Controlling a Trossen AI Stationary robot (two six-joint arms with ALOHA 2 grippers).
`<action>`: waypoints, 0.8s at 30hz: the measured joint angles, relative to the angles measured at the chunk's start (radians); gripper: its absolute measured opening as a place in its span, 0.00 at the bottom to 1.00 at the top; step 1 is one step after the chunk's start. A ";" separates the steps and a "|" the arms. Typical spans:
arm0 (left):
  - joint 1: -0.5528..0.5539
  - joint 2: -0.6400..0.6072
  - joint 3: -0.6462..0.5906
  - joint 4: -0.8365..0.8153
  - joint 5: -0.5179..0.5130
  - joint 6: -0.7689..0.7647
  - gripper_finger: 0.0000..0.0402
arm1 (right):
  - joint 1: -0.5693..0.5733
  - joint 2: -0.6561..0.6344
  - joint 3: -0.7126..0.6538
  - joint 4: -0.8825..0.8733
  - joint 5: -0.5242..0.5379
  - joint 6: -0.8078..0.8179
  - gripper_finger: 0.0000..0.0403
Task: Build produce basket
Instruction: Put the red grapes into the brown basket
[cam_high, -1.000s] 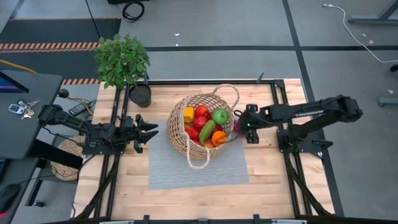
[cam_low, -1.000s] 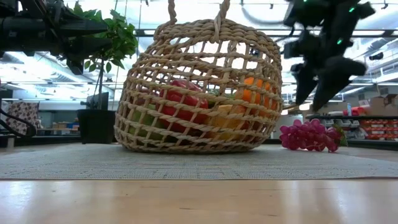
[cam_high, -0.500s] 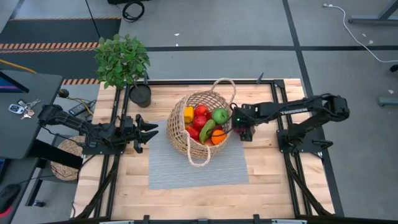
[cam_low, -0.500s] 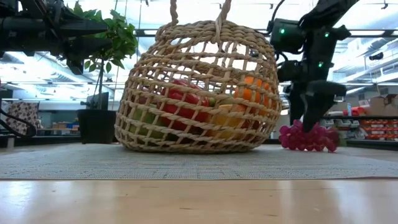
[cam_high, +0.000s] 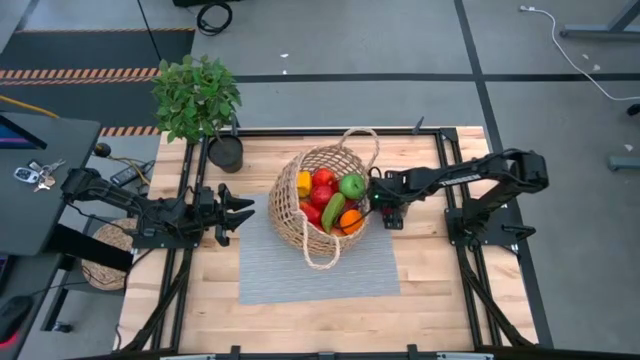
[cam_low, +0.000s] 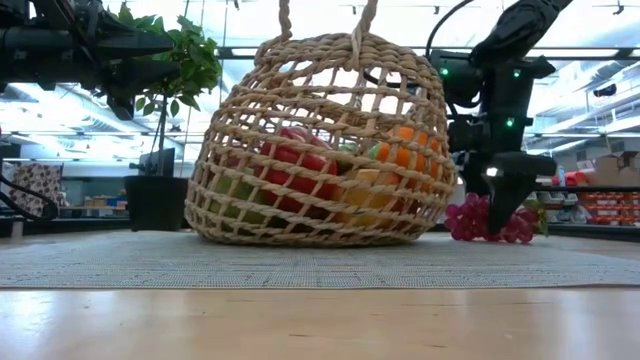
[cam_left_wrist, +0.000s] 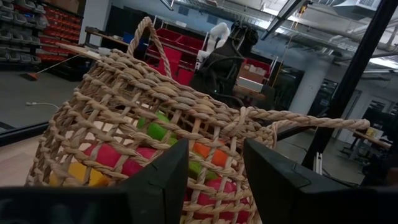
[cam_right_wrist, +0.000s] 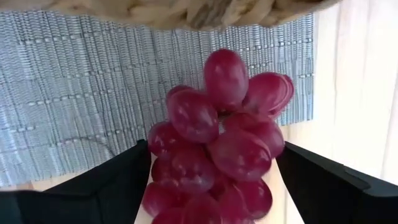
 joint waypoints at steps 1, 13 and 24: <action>0.000 0.000 0.000 0.000 0.000 0.000 0.40 | 0.000 -0.004 0.000 -0.003 0.000 0.000 0.86; 0.000 0.000 0.000 0.000 0.000 0.000 0.40 | 0.000 -0.009 0.000 -0.022 -0.002 0.001 0.67; 0.000 0.000 0.000 0.000 0.000 0.000 0.40 | 0.000 -0.063 -0.001 -0.076 -0.005 -0.019 0.42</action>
